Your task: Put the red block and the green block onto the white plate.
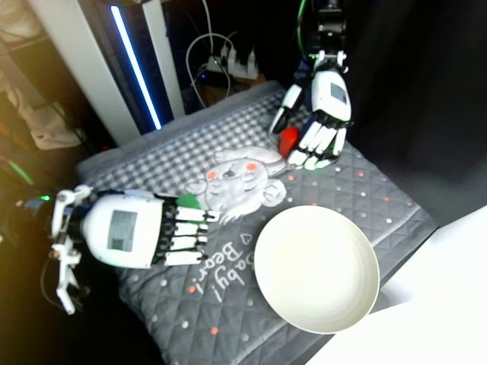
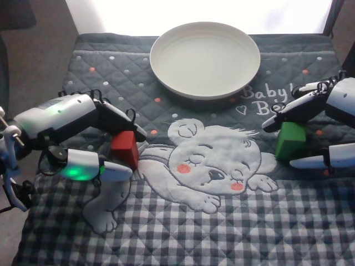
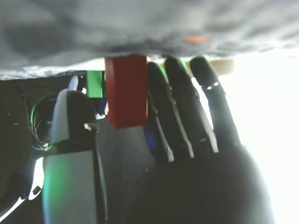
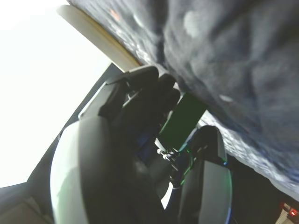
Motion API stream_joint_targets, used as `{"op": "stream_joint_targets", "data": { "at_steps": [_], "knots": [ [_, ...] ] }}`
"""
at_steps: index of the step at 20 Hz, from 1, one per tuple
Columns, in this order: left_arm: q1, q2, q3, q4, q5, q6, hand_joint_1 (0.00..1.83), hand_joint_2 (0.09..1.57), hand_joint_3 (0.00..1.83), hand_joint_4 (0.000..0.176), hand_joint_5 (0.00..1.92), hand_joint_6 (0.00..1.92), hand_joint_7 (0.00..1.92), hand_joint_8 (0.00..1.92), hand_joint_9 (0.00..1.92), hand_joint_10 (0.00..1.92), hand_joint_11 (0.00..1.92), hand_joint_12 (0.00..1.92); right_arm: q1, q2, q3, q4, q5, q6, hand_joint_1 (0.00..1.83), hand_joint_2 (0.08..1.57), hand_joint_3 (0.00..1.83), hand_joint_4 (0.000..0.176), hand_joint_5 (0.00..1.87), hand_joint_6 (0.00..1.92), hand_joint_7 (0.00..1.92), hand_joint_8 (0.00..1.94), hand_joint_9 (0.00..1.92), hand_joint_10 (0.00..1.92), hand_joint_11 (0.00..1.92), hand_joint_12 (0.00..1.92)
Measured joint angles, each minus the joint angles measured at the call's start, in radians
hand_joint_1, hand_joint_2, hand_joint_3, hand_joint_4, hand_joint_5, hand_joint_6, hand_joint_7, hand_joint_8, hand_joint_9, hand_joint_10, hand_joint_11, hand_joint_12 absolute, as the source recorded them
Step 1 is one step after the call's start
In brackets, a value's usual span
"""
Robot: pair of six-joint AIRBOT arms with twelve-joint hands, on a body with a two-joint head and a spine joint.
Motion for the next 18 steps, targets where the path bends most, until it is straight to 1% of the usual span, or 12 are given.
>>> {"op": "stream_joint_targets", "data": {
  "at_steps": [1, 2, 3, 4, 5, 8, 11, 13, 15, 16, 17, 18],
  "knots": [
    [0.003, -0.002, 0.003, -0.007, -0.008, 0.000, 1.28, 1.03, 0.00, 0.000, 1.33, 0.16, 1.15, 0.87, 1.25, 0.26, 0.73, 1.35, 0.001, 0.000, 0.000, 0.001, 0.002, 0.000, 1.06, 0.96, 0.00, 0.000, 1.00, 0.00, 1.32, 0.09, 1.14, 0.71, 0.82, 1.52],
    [0.006, -0.003, 0.006, -0.014, -0.016, 0.000, 1.29, 1.04, 0.00, 0.000, 1.32, 0.13, 1.10, 1.02, 1.13, 0.61, 0.71, 1.46, 0.001, 0.000, 0.000, 0.003, 0.004, 0.000, 1.14, 1.00, 0.00, 0.000, 1.20, 0.40, 1.36, 0.07, 1.13, 0.88, 0.87, 1.56],
    [0.006, -0.003, 0.006, -0.022, -0.019, -0.001, 1.29, 1.04, 0.00, 0.000, 1.32, 0.13, 1.10, 1.02, 1.13, 0.61, 0.71, 1.46, 0.001, 0.000, 0.000, 0.003, 0.007, 0.000, 1.14, 1.00, 0.00, 0.000, 1.20, 0.40, 1.36, 0.07, 1.13, 0.88, 0.87, 1.56],
    [0.006, -0.005, 0.009, -0.023, -0.023, -0.001, 1.29, 1.06, 0.00, 0.000, 1.32, 0.12, 1.05, 1.12, 1.01, 0.92, 0.68, 1.56, 0.001, 0.000, 0.000, 0.003, 0.007, 0.000, 1.23, 1.04, 0.00, 0.000, 1.28, 0.33, 1.10, 0.81, 0.84, 0.75, 0.48, 1.58],
    [0.006, -0.014, 0.019, -0.025, -0.026, -0.001, 1.22, 1.04, 0.00, 0.000, 1.23, 0.47, 0.99, 1.24, 0.86, 1.53, 0.66, 1.89, 0.001, -0.001, 0.004, 0.002, 0.006, 0.003, 1.24, 1.07, 0.00, 0.021, 1.14, 0.74, 1.05, 0.83, 1.07, 0.46, 0.73, 1.27],
    [-0.008, -0.032, 0.040, -0.023, -0.017, -0.004, 1.21, 1.01, 0.00, 0.000, 1.25, 0.49, 1.04, 1.23, 0.88, 1.57, 0.57, 1.92, 0.002, -0.001, 0.015, 0.006, 0.005, 0.006, 1.28, 1.06, 0.00, 0.000, 1.08, 0.58, 1.17, 0.90, 1.23, 0.70, 0.97, 1.27],
    [-0.078, -0.055, 0.074, -0.006, 0.009, 0.005, 1.29, 1.03, 0.00, 0.000, 1.27, 0.25, 1.16, 0.94, 1.03, 1.04, 0.77, 1.64, 0.083, -0.010, 0.031, -0.016, -0.011, 0.002, 1.18, 1.06, 0.00, 0.000, 1.11, 0.73, 1.16, 0.93, 1.10, 1.32, 0.96, 1.64],
    [-0.146, -0.088, 0.115, -0.008, -0.008, 0.002, 1.30, 1.02, 0.00, 0.000, 1.34, 0.11, 1.19, 0.87, 1.10, 0.93, 0.80, 1.51, 0.143, -0.049, 0.071, -0.014, -0.002, 0.003, 1.18, 1.07, 0.00, 0.000, 1.09, 0.77, 1.17, 0.89, 1.12, 1.34, 0.99, 1.69],
    [-0.232, -0.139, 0.175, -0.001, -0.017, 0.001, 1.30, 1.02, 0.00, 0.000, 1.34, 0.11, 1.21, 0.81, 1.07, 0.93, 0.82, 1.49, 0.200, -0.099, 0.120, -0.019, -0.004, 0.003, 1.28, 1.05, 0.00, 0.000, 1.11, 0.55, 1.18, 0.88, 1.18, 0.95, 1.02, 1.43],
    [-0.268, -0.163, 0.204, -0.002, -0.020, 0.001, 1.29, 1.01, 0.00, 0.000, 1.30, 0.22, 1.23, 0.73, 1.10, 0.81, 0.84, 1.38, 0.228, -0.122, 0.149, -0.026, -0.010, 0.004, 1.21, 1.04, 0.00, 0.000, 1.17, 0.61, 1.22, 0.85, 1.22, 1.25, 1.11, 1.62],
    [-0.295, -0.182, 0.229, 0.002, -0.021, 0.001, 1.30, 1.01, 0.00, 0.000, 1.31, 0.19, 1.22, 0.79, 1.13, 0.76, 0.85, 1.34, 0.256, -0.145, 0.178, -0.025, -0.021, 0.003, 1.20, 1.03, 0.00, 0.000, 1.18, 0.61, 1.14, 1.13, 1.19, 1.57, 1.14, 1.84],
    [-0.321, -0.207, 0.261, 0.008, -0.018, 0.000, 1.29, 1.02, 0.00, 0.000, 1.28, 0.27, 1.23, 0.76, 1.16, 0.84, 0.96, 1.36, 0.286, -0.169, 0.213, -0.018, -0.039, 0.003, 1.19, 1.03, 0.00, 0.000, 1.17, 0.63, 1.11, 1.78, 1.33, 1.85, 1.37, 1.90]
  ]
}}
